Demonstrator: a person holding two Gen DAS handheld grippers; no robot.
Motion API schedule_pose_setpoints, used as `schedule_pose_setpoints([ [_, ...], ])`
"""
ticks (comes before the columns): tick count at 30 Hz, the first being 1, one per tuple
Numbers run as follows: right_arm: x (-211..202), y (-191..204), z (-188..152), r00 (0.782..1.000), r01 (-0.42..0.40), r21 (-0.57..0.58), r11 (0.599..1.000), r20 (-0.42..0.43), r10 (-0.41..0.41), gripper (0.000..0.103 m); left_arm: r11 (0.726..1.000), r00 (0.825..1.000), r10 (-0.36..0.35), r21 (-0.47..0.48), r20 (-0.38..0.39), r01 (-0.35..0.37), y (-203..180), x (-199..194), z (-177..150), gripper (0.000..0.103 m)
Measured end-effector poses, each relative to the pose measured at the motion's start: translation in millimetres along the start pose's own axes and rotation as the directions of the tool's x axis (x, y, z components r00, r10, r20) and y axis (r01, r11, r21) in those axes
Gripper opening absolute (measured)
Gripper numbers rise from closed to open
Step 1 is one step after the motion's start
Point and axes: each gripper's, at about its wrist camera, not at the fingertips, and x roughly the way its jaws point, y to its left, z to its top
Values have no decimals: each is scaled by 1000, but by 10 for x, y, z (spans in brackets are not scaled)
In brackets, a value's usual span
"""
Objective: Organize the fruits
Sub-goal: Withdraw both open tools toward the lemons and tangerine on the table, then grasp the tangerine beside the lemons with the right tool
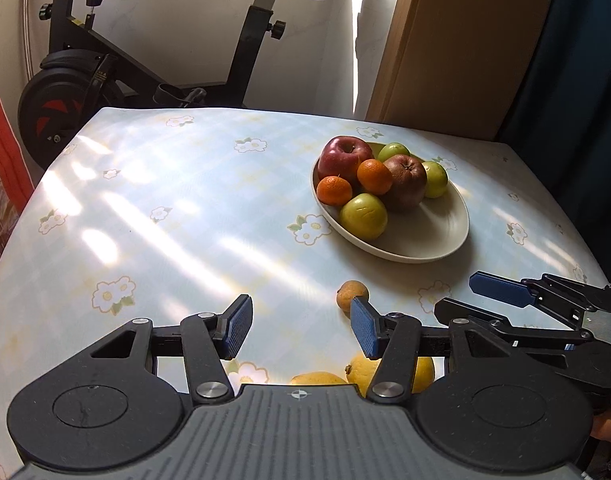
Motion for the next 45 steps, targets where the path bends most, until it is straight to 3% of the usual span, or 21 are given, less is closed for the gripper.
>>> schedule_pose_setpoints([
  [13,-281,215,-252,999,-41,39,998,1,41,51,997,995,72,-8,71,-71,28,-286,-362,57],
  [19,-275,344,-373,997,-52,23,998,-55,53,52,994,992,105,13,74,-106,-5,-308,-514,57],
  [29,-171,478,-449,988,-100,-6,995,-118,99,51,995,993,98,-3,62,-98,43,-303,-565,58],
  [45,-36,483,-529,972,-151,11,989,-178,150,35,995,994,97,-7,48,-96,75,-257,-580,61],
])
